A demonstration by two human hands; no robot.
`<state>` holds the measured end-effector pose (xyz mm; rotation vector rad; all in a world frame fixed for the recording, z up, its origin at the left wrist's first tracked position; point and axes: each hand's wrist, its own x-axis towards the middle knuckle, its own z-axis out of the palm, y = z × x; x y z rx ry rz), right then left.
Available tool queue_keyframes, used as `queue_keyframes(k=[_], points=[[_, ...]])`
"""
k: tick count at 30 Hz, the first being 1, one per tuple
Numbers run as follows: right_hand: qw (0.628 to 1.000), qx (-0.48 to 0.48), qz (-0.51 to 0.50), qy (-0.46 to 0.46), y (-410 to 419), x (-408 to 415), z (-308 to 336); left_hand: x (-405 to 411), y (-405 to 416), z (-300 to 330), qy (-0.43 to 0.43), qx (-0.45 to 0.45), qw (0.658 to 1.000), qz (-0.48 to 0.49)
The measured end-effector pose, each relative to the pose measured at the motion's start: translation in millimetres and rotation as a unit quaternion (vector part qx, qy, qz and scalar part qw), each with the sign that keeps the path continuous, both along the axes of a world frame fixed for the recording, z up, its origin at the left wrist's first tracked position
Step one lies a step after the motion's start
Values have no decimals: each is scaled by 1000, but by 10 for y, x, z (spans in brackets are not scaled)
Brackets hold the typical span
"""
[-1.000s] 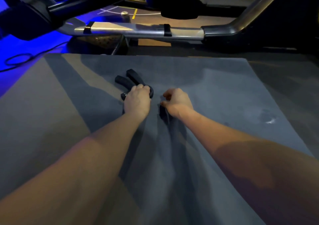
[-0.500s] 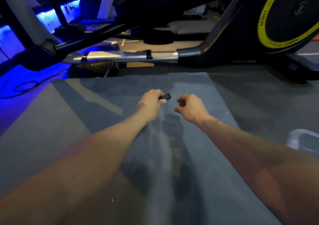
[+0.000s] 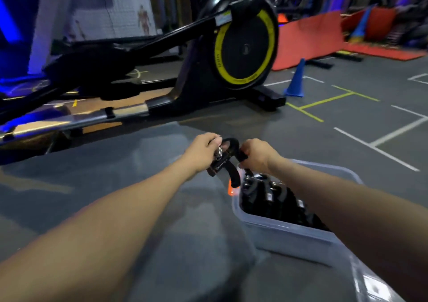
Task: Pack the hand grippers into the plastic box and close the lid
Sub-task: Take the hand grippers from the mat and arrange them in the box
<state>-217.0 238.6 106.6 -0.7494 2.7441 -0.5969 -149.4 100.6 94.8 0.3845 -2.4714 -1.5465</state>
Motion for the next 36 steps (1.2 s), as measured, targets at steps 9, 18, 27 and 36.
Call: queue_keyframes(k=[9, 18, 27, 36], points=[[992, -25, -118, 23, 1411, -436, -373, -725, 1237, -230, -29, 199, 976, -79], [983, -9, -183, 18, 2003, -917, -1072, -1312, 1810, -867, -68, -26, 997, -25], [956, 45, -289, -25, 2236, -1321, -1734, -1521, 1886, -1747, -171, -288, 931, -145], [938, 83, -322, -102, 2191, -1442, -2000, -1626, 1831, -2035, -248, -334, 881, -226]])
